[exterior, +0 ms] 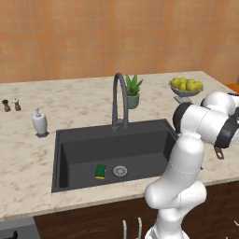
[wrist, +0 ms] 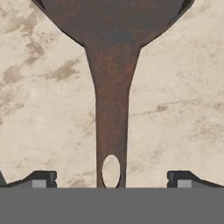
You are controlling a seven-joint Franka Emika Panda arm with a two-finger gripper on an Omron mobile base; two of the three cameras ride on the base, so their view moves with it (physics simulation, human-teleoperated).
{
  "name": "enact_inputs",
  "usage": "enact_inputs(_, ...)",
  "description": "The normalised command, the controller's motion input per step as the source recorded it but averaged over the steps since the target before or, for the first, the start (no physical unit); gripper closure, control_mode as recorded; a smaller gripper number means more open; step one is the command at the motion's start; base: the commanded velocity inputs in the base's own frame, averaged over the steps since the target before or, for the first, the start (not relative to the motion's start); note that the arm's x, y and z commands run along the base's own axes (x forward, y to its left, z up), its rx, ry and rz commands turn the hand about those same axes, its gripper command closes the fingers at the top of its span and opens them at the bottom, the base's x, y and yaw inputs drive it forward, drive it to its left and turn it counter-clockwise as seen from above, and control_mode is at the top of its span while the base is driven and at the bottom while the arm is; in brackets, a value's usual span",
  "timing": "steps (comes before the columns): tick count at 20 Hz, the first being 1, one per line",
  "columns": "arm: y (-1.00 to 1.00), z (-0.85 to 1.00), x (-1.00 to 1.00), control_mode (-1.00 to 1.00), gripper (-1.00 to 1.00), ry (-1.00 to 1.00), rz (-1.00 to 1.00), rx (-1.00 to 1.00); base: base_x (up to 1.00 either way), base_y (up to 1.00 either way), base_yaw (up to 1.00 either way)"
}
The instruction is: Pick the pan and sponge and place them into the sink. Then turn on the water.
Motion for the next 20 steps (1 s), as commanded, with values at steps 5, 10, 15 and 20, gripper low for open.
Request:
enact_inputs(5, -0.19, -0.38, 0.33, -1.0, -1.0, 0.0, 0.0, 0.0, 0.0, 0.0, 0.0)
enact_inputs(10, -0.23, -0.41, 0.26, -1.0, -1.0, 0.0, 0.0, 0.0, 0.0, 0.0, 0.0)
enact_inputs(15, -0.1, -0.29, 0.28, -1.0, -1.0, 0.0, 0.0, 0.01, 0.0, 0.0, 0.0)
enact_inputs(20, -0.04, -0.25, 0.31, -1.0, -1.0, 0.0, 0.0, 0.0, 0.0, 0.0, 0.0)
